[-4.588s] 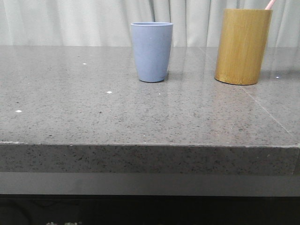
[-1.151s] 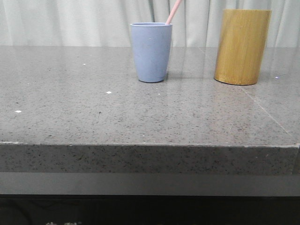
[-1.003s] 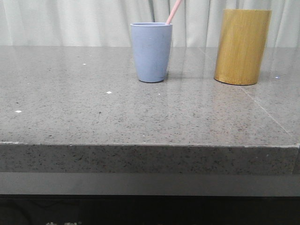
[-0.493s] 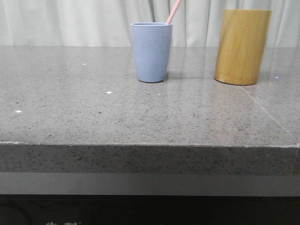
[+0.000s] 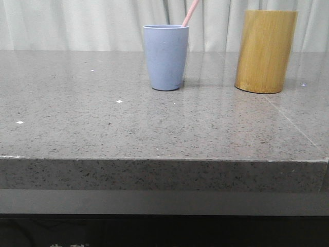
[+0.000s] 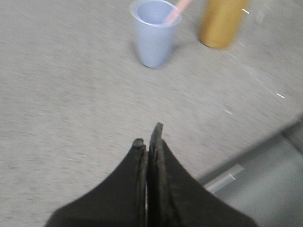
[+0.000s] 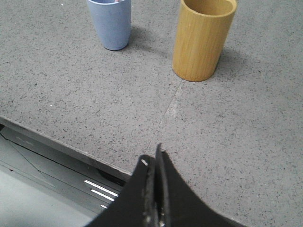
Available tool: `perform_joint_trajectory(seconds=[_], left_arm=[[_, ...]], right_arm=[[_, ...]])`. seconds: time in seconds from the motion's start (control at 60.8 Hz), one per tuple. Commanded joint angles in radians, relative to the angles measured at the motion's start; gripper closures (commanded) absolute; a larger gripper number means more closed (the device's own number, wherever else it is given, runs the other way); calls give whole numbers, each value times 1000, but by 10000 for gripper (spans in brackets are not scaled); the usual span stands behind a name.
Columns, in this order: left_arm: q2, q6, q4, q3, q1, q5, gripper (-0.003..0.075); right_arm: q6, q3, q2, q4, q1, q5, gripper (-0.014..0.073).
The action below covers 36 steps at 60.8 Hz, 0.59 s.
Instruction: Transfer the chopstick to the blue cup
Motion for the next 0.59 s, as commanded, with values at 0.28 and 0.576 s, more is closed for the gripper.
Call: perform_joint_trajectory(seconds=[0.28, 0.576], left_arm=[[-509, 18, 16, 616, 273, -654, 739], [-707, 18, -1, 897, 314, -818, 739]], right_arm=[[-1, -25, 2, -8, -4, -67, 660], [-1, -25, 2, -8, -4, -67, 660]])
